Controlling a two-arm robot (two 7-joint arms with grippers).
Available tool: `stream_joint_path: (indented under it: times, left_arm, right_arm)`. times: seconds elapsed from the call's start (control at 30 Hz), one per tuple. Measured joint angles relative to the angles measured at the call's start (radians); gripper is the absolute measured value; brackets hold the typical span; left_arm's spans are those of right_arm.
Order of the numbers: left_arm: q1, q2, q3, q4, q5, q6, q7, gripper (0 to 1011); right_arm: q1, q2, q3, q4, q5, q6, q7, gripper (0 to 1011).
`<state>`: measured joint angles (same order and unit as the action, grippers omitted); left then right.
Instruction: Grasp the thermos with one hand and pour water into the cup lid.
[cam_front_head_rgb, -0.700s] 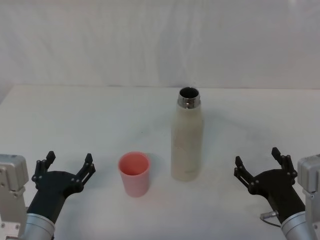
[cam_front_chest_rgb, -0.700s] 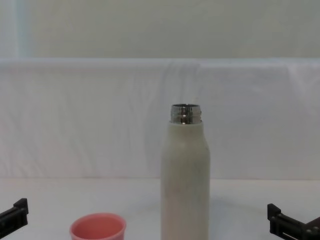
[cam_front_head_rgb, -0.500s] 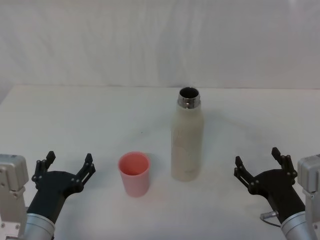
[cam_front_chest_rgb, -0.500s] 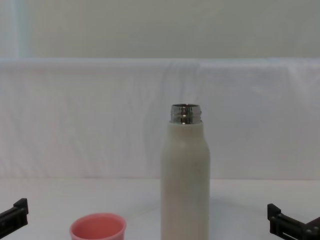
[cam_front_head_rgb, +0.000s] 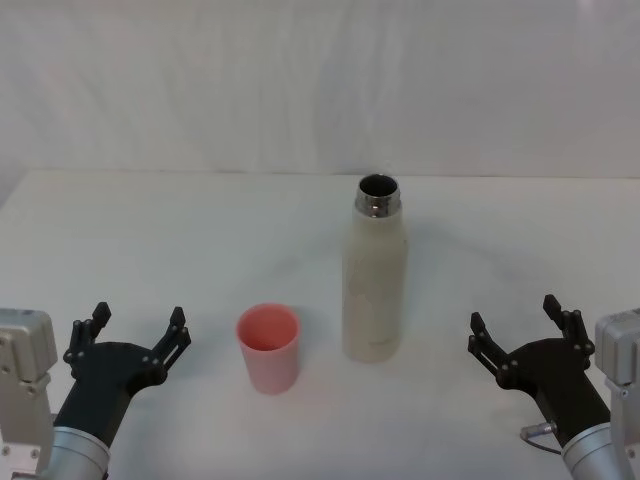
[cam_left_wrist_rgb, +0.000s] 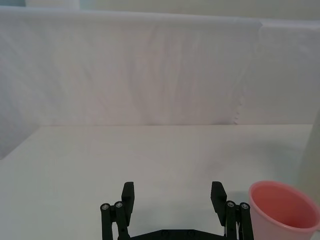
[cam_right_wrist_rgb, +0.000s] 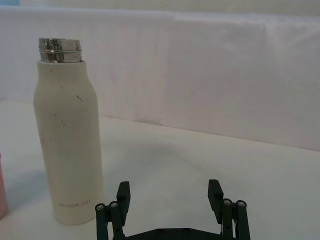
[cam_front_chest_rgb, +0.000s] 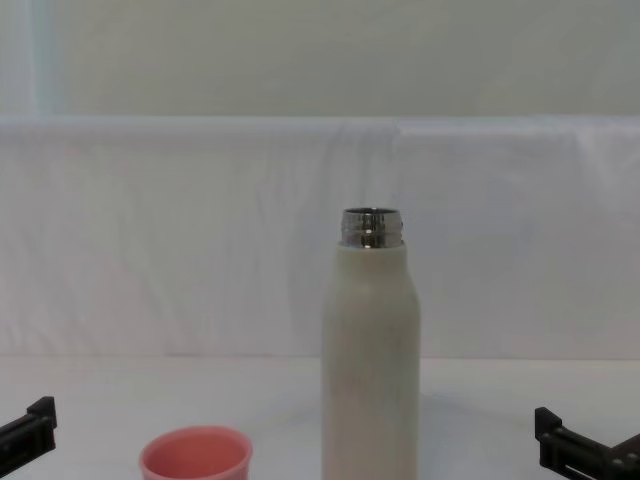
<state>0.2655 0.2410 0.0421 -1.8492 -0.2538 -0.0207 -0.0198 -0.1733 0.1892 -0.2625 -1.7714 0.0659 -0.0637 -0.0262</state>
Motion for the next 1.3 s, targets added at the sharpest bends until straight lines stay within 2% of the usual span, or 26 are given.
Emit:
stream_joint_path:
  times: [0.63, 1.0, 1.03, 1.3]
  left_arm:
    - [0.000, 0.000, 0.000, 0.000, 0.000, 0.000, 0.000, 1001]
    - [0.000, 0.000, 0.000, 0.000, 0.000, 0.000, 0.000, 1001]
    - [0.000, 0.000, 0.000, 0.000, 0.000, 0.000, 0.000, 1001]
    - [0.000, 0.000, 0.000, 0.000, 0.000, 0.000, 0.000, 1001]
  right_arm:
    - [0.000, 0.000, 0.000, 0.000, 0.000, 0.001, 0.001, 1001]
    - [-0.023, 0.001, 0.049, -0.099, 0.077, 0.061, 0.113, 1001]
    - [-0.030, 0.007, 0.060, -0.125, 0.096, 0.081, 0.140, 1001]
    - [-0.048, 0.054, 0.081, -0.192, 0.143, 0.150, 0.222, 1001]
